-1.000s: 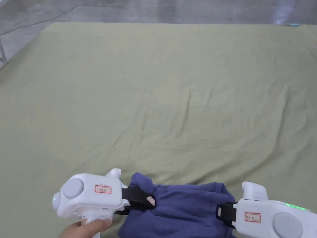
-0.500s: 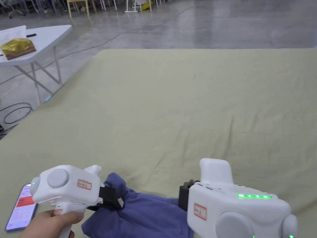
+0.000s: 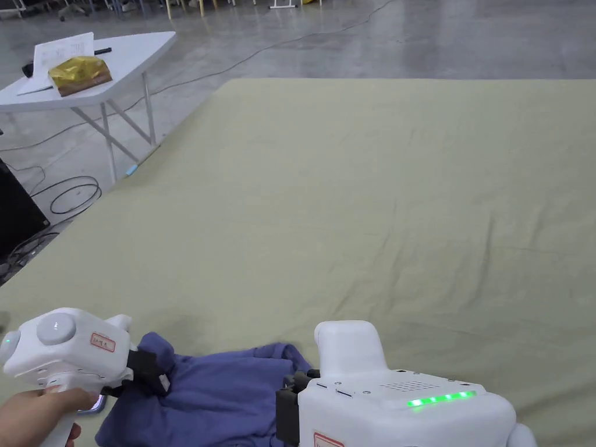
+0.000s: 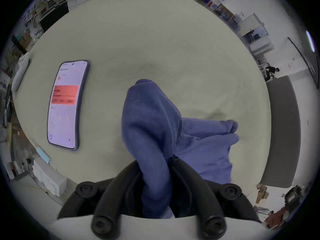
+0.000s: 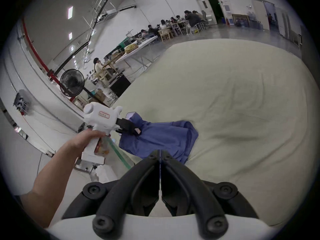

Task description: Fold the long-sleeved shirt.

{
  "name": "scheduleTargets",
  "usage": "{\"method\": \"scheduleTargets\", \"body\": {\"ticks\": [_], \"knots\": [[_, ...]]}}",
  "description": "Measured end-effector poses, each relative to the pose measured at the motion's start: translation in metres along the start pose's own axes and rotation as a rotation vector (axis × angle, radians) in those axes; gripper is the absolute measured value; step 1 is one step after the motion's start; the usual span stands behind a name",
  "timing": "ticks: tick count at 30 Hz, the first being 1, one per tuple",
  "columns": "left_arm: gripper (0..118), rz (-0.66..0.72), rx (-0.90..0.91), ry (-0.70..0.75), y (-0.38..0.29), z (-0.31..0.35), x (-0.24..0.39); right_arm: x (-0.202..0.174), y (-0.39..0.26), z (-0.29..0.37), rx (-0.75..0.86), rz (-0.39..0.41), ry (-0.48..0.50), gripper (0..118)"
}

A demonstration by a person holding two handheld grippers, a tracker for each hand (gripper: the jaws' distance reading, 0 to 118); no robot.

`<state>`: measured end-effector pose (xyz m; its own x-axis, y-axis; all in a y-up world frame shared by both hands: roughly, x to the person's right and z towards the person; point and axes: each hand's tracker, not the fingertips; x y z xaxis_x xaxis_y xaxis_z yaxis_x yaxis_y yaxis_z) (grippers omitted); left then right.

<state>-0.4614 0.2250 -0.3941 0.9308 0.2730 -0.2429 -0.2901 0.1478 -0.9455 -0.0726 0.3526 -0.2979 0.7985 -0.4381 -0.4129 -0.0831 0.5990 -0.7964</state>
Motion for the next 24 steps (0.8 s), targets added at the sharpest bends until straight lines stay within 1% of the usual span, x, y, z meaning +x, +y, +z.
{"method": "scheduleTargets", "body": {"ticks": [2, 5, 6, 7, 8, 9, 10, 11, 13, 14, 17, 18, 20, 21, 22, 23, 24], "knots": [[11, 0.000, -0.012, 0.020, -0.003, -0.004, -0.004, -0.003, -0.001, -0.002, -0.002, 0.013, 0.008, 3], [11, 0.042, -0.010, -0.012, -0.008, -0.005, -0.007, -0.002, -0.001, -0.005, -0.012, 0.021, 0.014, 3], [15, 0.058, 0.001, -0.019, -0.007, -0.005, -0.008, 0.000, -0.001, -0.006, -0.017, 0.018, 0.016, 3], [40, 0.070, 0.014, -0.007, -0.008, -0.004, -0.007, 0.001, -0.001, -0.006, -0.020, 0.014, 0.014, 3], [92, 0.064, 0.043, 0.086, -0.008, -0.003, -0.004, 0.002, -0.002, -0.005, -0.021, 0.013, 0.010, 3], [118, 0.048, 0.038, 0.162, -0.009, -0.003, -0.001, 0.004, -0.002, -0.004, -0.019, 0.011, 0.009, 3], [117, 0.041, 0.125, 0.156, -0.008, -0.002, 0.000, 0.006, -0.002, -0.003, -0.018, 0.008, 0.008, 3], [118, -0.017, 0.120, 0.198, -0.005, 0.001, 0.001, 0.008, -0.001, -0.001, -0.016, 0.004, 0.007, 3], [118, 0.000, 0.173, 0.199, -0.007, 0.011, 0.003, 0.011, -0.001, 0.001, -0.012, -0.004, 0.008, 3], [118, 0.015, 0.182, 0.185, 0.000, 0.031, -0.002, 0.013, -0.001, 0.003, -0.010, -0.007, 0.008, 3], [118, 0.043, 0.232, 0.115, 0.003, 0.055, 0.005, 0.016, -0.001, 0.008, 0.000, -0.019, 0.011, 3], [118, 0.036, 0.238, 0.106, -0.001, 0.056, 0.012, 0.017, -0.001, 0.010, 0.003, -0.025, 0.016, 3], [118, -0.012, 0.239, 0.143, -0.002, 0.063, 0.027, 0.021, -0.001, 0.013, 0.002, -0.043, 0.027, 3], [115, -0.047, 0.225, 0.168, -0.002, 0.067, 0.034, 0.023, -0.002, 0.015, 0.000, -0.055, 0.032, 3], [96, -0.067, 0.219, 0.209, -0.004, 0.072, 0.045, 0.026, -0.002, 0.018, -0.002, -0.067, 0.035, 3], [32, -0.086, 0.205, 0.240, -0.009, 0.078, 0.056, 0.028, -0.002, 0.021, -0.001, -0.072, 0.033, 3], [0, -0.115, 0.239, 0.275, -0.013, 0.085, 0.069, 0.029, -0.003, 0.024, 0.003, -0.074, 0.026, 3]]}}
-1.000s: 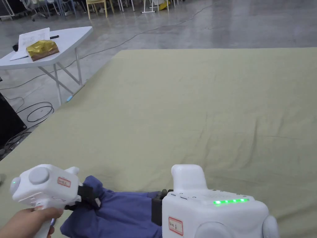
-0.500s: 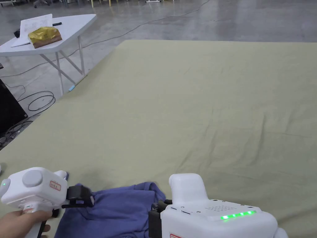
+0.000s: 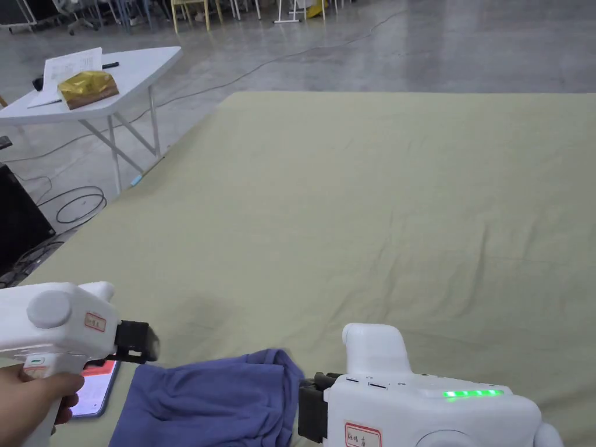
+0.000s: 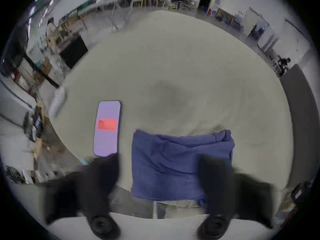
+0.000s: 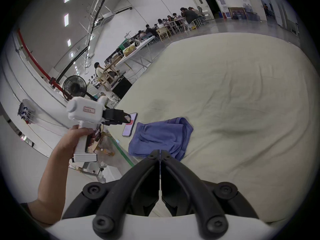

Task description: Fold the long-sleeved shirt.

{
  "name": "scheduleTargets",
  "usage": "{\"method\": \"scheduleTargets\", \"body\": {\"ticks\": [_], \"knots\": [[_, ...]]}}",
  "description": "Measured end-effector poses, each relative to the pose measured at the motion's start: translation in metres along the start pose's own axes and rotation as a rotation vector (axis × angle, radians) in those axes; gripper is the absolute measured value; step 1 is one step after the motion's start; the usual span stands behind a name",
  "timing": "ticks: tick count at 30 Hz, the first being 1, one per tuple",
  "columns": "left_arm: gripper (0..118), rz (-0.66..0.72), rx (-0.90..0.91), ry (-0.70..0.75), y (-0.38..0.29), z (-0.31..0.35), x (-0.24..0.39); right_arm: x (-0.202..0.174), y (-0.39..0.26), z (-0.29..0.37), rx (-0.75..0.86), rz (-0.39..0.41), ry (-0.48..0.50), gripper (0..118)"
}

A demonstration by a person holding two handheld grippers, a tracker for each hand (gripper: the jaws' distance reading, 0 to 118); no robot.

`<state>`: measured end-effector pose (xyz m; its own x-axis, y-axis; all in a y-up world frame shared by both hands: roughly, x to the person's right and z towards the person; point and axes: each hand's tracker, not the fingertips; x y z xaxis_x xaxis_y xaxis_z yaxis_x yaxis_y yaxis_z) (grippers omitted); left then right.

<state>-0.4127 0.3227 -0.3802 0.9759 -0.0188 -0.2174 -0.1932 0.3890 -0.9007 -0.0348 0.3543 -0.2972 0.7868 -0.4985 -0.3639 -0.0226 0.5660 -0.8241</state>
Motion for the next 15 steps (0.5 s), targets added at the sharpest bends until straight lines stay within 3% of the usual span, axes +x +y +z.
{"method": "scheduleTargets", "body": {"ticks": [2, 6, 15], "knots": [[0, -0.077, 0.175, 0.075, 0.002, 0.022, 0.023, 0.005, 0.001, 0.009, 0.021, -0.003, -0.014, 3], [0, -0.105, 0.216, -0.061, 0.013, 0.048, 0.051, 0.019, 0.008, 0.030, 0.060, -0.013, -0.020, 3], [0, -0.206, 0.391, -0.068, 0.024, 0.107, 0.147, 0.065, 0.042, 0.107, 0.280, -0.037, -0.116, 3]]}}
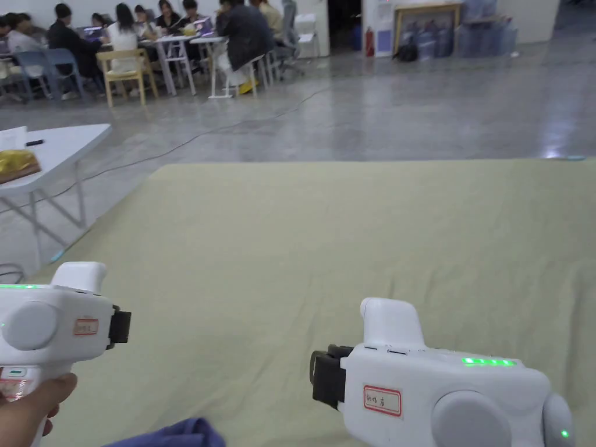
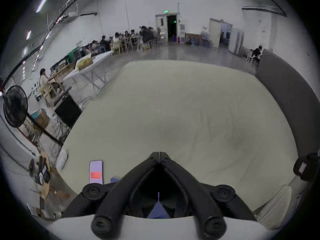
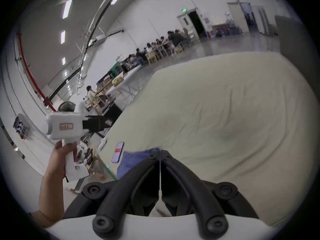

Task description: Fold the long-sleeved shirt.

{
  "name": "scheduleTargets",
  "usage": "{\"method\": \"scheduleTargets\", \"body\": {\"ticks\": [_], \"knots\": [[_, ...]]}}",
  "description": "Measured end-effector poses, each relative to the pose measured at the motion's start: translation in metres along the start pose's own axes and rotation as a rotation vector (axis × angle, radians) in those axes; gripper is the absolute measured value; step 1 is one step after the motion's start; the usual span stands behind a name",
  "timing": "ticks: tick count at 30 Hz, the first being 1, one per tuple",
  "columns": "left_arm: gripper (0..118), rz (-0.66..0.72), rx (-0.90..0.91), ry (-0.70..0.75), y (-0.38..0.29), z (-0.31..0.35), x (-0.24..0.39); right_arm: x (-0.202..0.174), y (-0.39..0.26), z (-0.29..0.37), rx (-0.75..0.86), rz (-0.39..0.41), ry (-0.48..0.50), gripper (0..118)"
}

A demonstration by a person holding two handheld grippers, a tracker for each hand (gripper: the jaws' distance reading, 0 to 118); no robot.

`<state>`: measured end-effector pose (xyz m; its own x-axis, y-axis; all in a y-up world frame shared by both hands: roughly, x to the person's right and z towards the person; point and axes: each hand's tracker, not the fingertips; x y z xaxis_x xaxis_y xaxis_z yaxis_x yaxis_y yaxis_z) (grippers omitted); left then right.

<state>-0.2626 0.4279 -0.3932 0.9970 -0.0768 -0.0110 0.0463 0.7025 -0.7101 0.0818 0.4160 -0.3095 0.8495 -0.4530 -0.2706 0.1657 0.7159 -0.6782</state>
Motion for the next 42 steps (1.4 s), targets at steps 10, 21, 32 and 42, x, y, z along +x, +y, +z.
{"method": "scheduleTargets", "body": {"ticks": [10, 21, 32, 42], "knots": [[0, -0.064, 0.286, -0.194, 0.082, 0.060, 0.125, 0.073, 0.088, 0.127, 0.314, 0.107, -0.330, 3], [0, 0.028, 0.583, -0.302, 0.101, 0.153, 0.216, 0.075, 0.134, 0.208, 0.532, 0.216, -0.510, 3], [0, -0.013, 0.678, -0.272, 0.098, 0.193, 0.235, 0.068, 0.140, 0.229, 0.615, 0.241, -0.464, 3], [0, -0.010, 0.669, -0.263, 0.097, 0.195, 0.235, 0.067, 0.141, 0.234, 0.624, 0.245, -0.444, 3]]}}
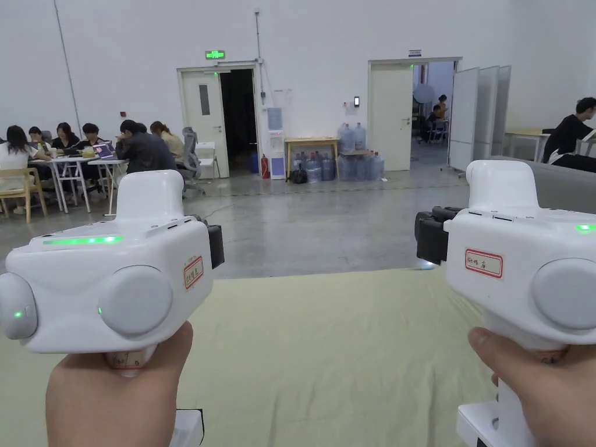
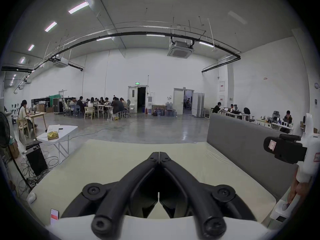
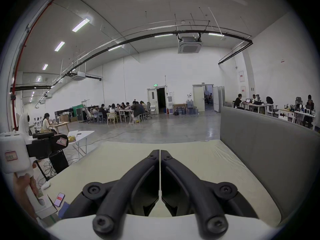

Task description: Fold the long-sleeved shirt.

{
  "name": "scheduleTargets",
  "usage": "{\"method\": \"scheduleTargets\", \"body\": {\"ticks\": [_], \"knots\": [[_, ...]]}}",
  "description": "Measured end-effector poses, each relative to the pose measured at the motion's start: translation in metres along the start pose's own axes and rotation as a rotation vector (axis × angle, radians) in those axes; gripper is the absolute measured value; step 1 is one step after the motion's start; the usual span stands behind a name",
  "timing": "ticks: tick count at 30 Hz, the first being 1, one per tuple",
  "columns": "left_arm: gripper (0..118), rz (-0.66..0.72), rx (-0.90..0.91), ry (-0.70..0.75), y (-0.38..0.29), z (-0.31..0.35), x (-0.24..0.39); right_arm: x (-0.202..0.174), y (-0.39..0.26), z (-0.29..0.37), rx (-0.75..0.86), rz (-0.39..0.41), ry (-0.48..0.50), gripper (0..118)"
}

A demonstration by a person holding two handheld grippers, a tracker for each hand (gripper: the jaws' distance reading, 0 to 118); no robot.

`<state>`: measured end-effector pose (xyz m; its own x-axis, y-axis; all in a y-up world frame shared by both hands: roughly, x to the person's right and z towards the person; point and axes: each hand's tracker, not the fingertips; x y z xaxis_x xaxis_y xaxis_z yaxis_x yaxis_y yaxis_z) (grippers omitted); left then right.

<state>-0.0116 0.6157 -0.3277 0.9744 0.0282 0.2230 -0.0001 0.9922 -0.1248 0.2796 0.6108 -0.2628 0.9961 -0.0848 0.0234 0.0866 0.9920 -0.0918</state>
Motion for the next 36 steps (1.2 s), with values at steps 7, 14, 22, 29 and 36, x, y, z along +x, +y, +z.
{"method": "scheduleTargets", "body": {"ticks": [7, 14, 22, 29, 36], "knots": [[0, 0.007, -0.021, -0.015, -0.001, -0.001, 0.000, -0.004, 0.002, 0.001, 0.007, 0.006, 0.004, 3], [43, 0.034, -0.002, -0.015, 0.000, 0.001, -0.006, -0.006, 0.003, -0.003, 0.005, 0.015, 0.020, 11], [118, 0.072, 0.051, -0.006, 0.002, 0.007, -0.008, -0.007, 0.003, 0.001, 0.047, -0.014, 0.054, 118], [118, 0.041, 0.028, -0.051, 0.000, 0.007, -0.005, -0.013, 0.006, -0.002, 0.020, -0.028, 0.074, 118], [118, 0.049, 0.010, -0.055, -0.002, 0.008, -0.006, -0.021, -0.003, -0.005, 0.009, 0.021, -0.006, 118]]}}
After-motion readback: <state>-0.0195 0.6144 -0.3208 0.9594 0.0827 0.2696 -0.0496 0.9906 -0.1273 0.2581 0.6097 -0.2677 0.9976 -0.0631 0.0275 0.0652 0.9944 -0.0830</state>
